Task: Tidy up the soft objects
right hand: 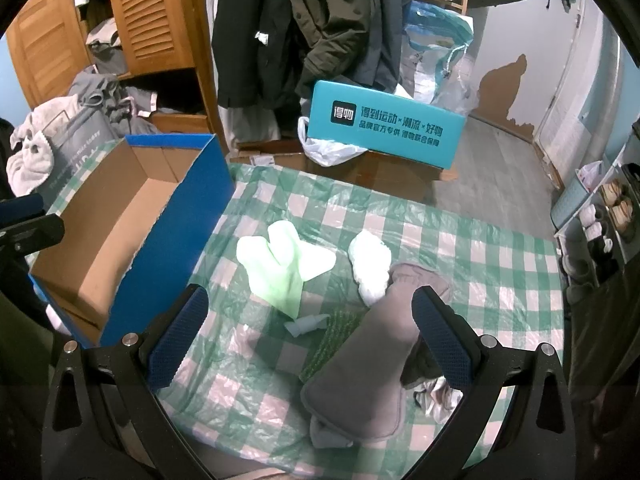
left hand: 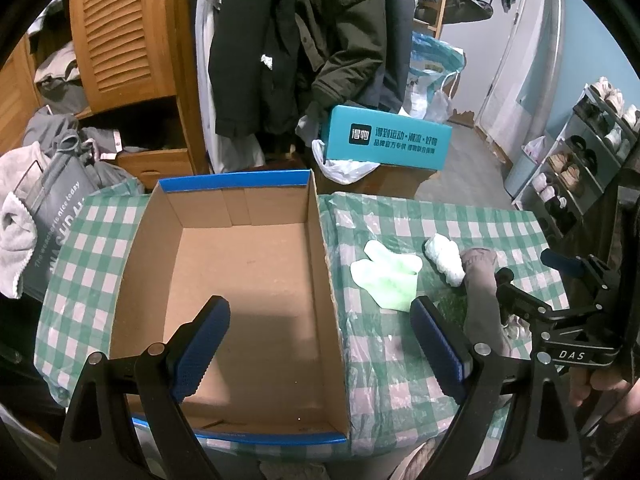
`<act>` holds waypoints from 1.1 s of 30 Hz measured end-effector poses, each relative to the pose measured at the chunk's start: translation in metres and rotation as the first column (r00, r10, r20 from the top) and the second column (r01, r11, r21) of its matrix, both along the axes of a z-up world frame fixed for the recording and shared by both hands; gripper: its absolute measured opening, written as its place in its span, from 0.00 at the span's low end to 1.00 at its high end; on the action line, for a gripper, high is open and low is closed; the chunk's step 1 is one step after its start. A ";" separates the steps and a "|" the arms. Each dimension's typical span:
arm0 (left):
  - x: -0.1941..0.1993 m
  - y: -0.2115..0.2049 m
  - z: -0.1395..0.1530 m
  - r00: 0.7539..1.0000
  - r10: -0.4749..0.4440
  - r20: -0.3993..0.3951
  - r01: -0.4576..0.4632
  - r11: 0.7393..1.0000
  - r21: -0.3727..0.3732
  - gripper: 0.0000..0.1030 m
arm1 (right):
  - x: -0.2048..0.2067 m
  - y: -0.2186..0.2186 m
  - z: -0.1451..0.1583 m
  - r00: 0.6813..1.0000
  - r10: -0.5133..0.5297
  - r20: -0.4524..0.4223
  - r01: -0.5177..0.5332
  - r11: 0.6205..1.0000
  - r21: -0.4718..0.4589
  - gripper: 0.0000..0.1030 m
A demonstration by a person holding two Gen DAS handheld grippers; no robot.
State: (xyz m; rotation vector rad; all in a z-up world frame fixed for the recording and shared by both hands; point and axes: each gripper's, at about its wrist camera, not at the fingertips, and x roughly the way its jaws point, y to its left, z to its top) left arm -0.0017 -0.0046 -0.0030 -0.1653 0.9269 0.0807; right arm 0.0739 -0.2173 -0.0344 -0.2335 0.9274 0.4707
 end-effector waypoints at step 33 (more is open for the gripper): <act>-0.005 -0.006 -0.006 1.000 -0.005 -0.009 0.005 1.000 -0.009 0.90 | 0.001 -0.002 -0.004 1.000 0.004 -0.006 -0.004 1.000 -0.004 0.98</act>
